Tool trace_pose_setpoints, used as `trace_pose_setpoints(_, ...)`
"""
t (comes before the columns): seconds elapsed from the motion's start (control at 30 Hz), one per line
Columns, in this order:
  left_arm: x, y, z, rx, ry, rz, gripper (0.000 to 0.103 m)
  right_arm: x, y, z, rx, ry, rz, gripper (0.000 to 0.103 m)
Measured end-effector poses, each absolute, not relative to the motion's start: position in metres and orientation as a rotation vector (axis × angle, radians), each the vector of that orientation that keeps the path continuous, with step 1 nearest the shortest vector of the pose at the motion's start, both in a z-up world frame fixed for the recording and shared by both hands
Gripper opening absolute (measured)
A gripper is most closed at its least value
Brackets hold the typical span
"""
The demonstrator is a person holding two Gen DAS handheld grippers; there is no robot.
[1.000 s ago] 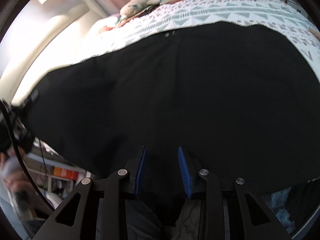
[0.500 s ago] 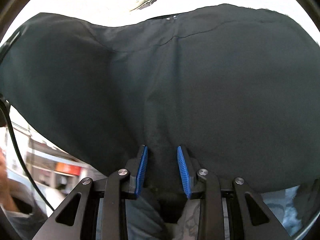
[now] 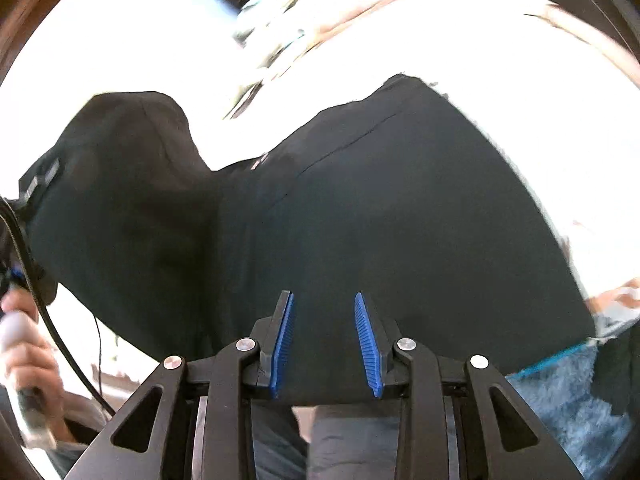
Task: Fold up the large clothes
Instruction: 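Lift the hem with the left tool, fold it toward the collar, and open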
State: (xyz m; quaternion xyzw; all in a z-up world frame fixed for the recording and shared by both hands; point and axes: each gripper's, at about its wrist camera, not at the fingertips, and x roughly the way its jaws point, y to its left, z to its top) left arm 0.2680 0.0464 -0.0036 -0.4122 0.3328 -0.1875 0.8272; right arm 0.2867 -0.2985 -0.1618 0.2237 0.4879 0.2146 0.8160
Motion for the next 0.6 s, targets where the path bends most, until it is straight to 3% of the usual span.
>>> trace_pose_setpoints(0.3, 0.322, -0.055, -0.065, -0.778, 0.945, -0.422, 0.012, 0.265, -0.404, -0.177, 0.611, 1.02, 0.291, 0.032)
trace_pose_setpoints(0.6, 0.333, -0.121, -0.098, -0.65, 1.09, -0.397, 0.013, 0.251, -0.436, -0.18, 0.659, 0.999, 0.272, 0.032)
